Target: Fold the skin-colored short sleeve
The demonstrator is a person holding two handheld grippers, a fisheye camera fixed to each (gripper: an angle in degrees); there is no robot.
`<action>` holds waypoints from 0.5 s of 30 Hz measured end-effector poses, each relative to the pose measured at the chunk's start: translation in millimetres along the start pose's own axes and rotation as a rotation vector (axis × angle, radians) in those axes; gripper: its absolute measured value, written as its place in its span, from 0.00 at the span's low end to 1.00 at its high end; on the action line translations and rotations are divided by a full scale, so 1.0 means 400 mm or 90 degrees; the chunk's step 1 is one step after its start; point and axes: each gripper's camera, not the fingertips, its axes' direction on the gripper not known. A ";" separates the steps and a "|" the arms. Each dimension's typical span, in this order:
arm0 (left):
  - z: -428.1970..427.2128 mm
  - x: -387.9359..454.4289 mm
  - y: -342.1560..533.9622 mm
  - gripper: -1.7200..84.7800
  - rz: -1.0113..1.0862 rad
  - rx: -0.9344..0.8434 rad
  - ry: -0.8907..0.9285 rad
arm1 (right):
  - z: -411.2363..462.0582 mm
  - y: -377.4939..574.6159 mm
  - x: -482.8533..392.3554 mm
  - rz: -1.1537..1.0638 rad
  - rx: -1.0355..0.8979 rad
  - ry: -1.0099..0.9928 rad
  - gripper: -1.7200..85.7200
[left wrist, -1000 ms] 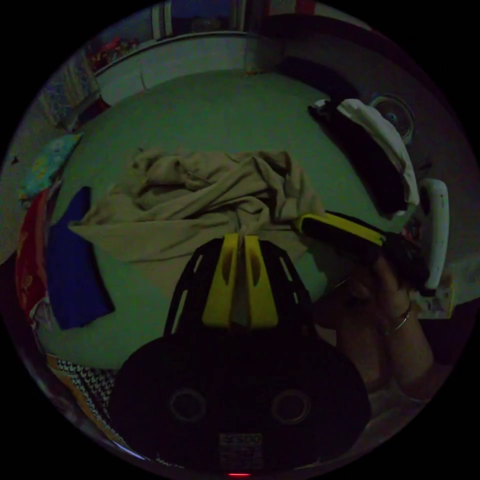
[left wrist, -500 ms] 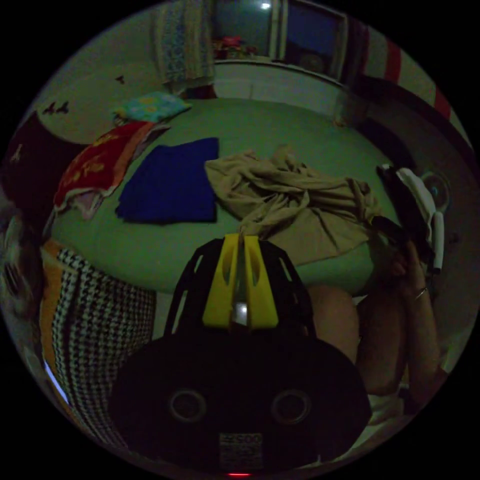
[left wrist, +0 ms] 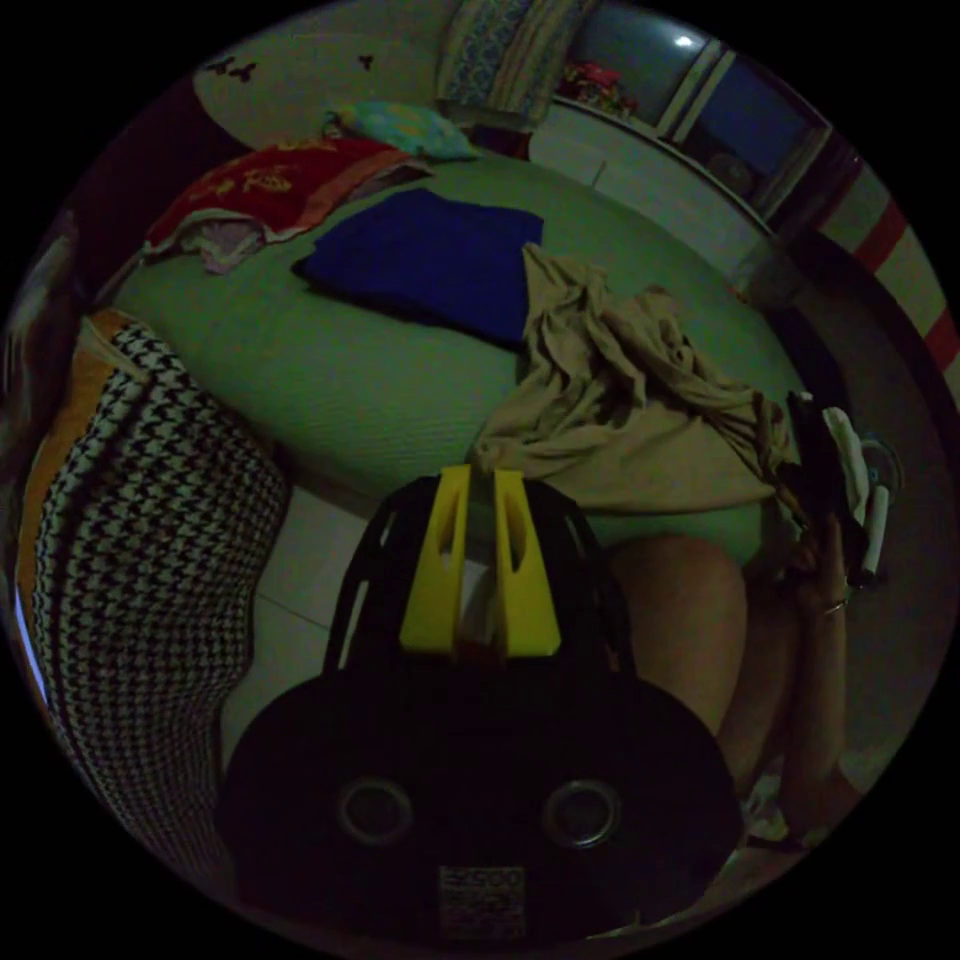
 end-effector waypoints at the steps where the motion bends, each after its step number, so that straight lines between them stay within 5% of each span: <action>1: -0.012 -0.010 -0.009 0.09 -0.005 0.011 -0.014 | -0.001 -0.001 0.002 -0.001 0.003 -0.001 0.08; 15: 0.029 0.287 -0.262 0.18 0.287 0.051 0.026 | -0.009 -0.015 0.026 -0.001 0.005 -0.022 0.10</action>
